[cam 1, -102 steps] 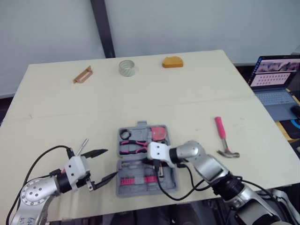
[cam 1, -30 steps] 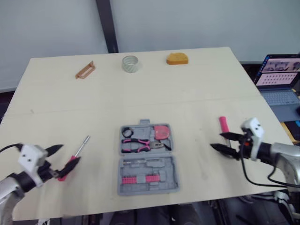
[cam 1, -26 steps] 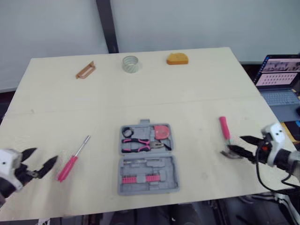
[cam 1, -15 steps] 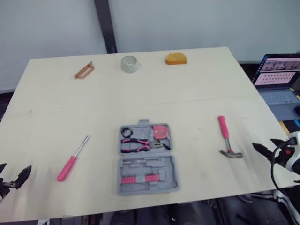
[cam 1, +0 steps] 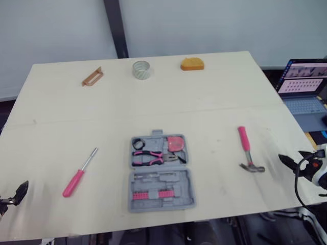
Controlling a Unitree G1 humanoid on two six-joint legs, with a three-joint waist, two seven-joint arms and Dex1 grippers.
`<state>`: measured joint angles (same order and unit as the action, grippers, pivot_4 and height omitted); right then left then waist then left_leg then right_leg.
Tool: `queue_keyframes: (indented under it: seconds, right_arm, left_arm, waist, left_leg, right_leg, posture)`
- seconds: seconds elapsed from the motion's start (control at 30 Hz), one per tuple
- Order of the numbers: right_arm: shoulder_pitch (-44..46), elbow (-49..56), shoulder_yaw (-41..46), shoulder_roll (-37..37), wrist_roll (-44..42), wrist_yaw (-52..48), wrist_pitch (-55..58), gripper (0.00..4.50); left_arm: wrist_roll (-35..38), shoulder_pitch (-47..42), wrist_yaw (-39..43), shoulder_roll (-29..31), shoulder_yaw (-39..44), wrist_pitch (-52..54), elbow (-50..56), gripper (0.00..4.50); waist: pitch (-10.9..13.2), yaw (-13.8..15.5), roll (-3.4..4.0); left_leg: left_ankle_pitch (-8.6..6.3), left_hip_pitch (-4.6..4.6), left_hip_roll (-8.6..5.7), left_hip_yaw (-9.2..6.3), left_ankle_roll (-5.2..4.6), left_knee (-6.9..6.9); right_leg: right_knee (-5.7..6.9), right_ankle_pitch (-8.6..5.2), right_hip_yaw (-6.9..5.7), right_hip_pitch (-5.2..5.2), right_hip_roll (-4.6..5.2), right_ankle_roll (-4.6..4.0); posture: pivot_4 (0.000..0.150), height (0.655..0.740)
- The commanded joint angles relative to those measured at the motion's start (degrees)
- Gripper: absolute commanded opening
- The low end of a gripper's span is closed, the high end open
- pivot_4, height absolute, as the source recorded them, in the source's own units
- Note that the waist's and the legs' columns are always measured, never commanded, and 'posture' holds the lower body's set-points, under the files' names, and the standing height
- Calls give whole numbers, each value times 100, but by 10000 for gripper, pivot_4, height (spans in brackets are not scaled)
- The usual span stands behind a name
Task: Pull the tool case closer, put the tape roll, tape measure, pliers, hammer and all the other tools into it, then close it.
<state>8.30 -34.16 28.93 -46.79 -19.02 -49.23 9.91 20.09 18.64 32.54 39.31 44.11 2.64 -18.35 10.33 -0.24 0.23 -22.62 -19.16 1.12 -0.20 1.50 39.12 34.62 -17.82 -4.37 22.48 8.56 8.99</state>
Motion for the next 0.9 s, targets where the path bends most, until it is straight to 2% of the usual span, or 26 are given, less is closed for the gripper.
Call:
queue_keyframes:
  seconds: [0.03, 0.23, 0.43, 0.63, 0.67, 0.73, 0.9]
  right_arm:
    - [-43, 321, 14, -74, -115, -6, 132, 44514]
    - [-229, 1764, -107, 167, -413, 317, 1171, 44514]
    - [-373, 2861, -454, 450, -299, 956, 2047, 44514]
    - [-532, 3611, -789, 588, -210, 1429, 2767, 44514]
    - [-553, 3725, -853, 630, -205, 1507, 2858, 39369]
    - [-541, 3896, -913, 754, -210, 1679, 3008, 31839]
    - [-400, 3949, -965, 979, -136, 2030, 3152, 31839]
  left_arm:
    - [45, -34, 39, 38, -8, -91, 213, 45000]
    - [321, -271, 691, -23, -697, 24, 1272, 45000]
    - [425, -960, 1342, 117, -2133, 422, 2888, 45000]
    - [322, -1913, 1646, -11, -3457, 771, 3636, 45000]
    - [265, -2097, 1677, -80, -3699, 774, 3686, 45000]
    - [154, -2460, 1716, -245, -4127, 748, 3714, 45000]
    - [20, -2979, 1741, -600, -4703, 684, 3674, 45000]
  waist:
    - [0, 2, 0]
    - [0, 20, 0]
    - [-1, 33, 0]
    - [-2, 14, 3]
    - [-2, 18, 3]
    - [-2, 20, 3]
    - [-2, 19, 3]
  left_leg:
    - [0, 0, 0, 1, 0, 0]
    - [1, 0, 3, 1, 2, 7]
    - [1, -3, 3, 0, 2, 10]
    - [2, -2, 2, 3, 2, 11]
    - [2, -2, 2, 4, 2, 12]
    - [3, -3, 2, 4, 1, 14]
    - [3, -3, 1, 5, 1, 16]
  right_leg:
    - [0, 0, 0, 0, 0, 0]
    - [6, 6, 0, -1, 0, -1]
    - [7, 8, -2, 0, 0, 1]
    - [12, 9, -3, 2, -1, 2]
    - [12, 9, -3, 2, -1, 2]
    - [14, 10, -3, 2, -1, 4]
    - [16, 10, -4, 3, -1, 5]
  posture:
    - [1500, 7400]
    - [1500, 7400]
    - [1500, 7400]
    - [1500, 7400]
    - [1500, 7400]
    - [1500, 7400]
    - [1500, 7400]
